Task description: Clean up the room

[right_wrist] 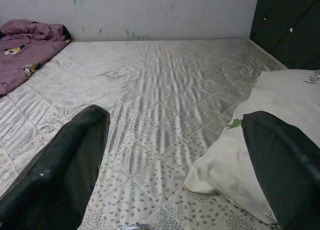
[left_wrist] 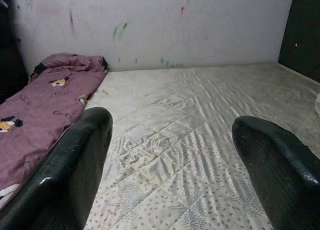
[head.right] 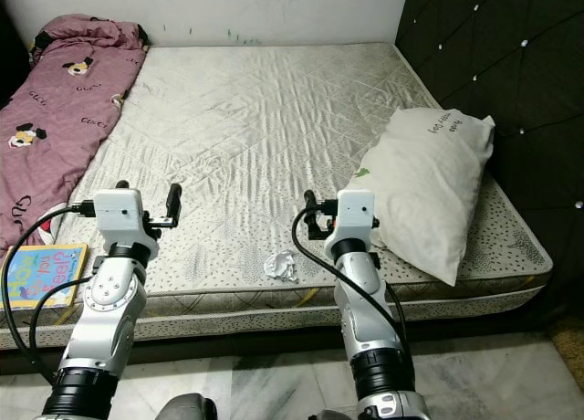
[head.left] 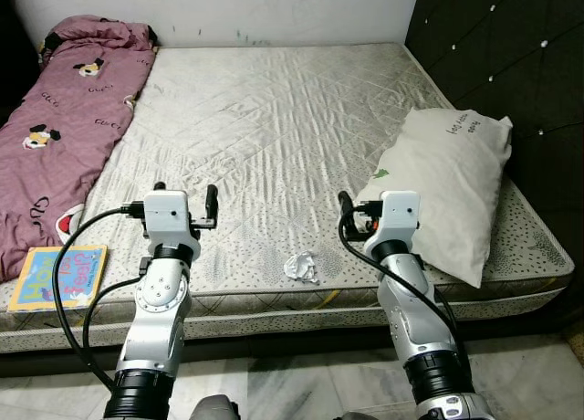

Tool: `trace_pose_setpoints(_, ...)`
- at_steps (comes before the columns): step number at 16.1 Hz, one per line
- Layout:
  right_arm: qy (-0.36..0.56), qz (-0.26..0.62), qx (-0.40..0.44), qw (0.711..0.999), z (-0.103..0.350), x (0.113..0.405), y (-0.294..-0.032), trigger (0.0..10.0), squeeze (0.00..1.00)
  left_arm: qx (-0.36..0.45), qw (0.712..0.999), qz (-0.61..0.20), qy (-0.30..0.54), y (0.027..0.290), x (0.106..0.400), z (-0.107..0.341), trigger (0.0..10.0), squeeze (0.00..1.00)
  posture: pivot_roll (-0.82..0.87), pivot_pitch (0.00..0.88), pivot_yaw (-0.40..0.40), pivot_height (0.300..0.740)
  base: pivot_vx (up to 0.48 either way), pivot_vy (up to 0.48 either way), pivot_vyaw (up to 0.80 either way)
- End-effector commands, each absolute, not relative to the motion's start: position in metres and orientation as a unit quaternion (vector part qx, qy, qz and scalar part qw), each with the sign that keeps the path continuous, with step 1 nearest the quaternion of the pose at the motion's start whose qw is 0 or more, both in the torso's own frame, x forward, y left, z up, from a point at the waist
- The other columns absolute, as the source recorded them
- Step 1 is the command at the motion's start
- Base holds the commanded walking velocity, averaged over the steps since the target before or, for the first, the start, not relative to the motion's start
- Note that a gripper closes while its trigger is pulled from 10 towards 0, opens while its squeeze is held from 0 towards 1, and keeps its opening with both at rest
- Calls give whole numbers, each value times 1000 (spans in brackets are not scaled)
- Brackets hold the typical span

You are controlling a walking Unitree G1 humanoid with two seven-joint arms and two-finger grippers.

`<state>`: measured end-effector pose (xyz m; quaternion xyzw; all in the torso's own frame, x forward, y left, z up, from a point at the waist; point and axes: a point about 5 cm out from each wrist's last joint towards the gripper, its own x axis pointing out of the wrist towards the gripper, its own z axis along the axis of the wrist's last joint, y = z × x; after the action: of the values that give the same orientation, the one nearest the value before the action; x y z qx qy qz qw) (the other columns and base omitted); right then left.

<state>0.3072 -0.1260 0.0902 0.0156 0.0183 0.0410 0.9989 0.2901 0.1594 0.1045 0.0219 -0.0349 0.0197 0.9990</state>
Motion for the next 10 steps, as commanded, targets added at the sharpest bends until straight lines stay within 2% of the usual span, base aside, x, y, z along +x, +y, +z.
trace_pose_setpoints(1,16,53,2,998,95,312,-123,10000,0,2,1000,13,-21,156,296,104,10000,0,28,0,-21,740,0,0,0)
trace_pose_setpoints(10,16,60,-1,998,94,314,-123,10000,0,-13,1000,11,-15,154,299,103,10000,0,29,0,-23,740,0,0,0)
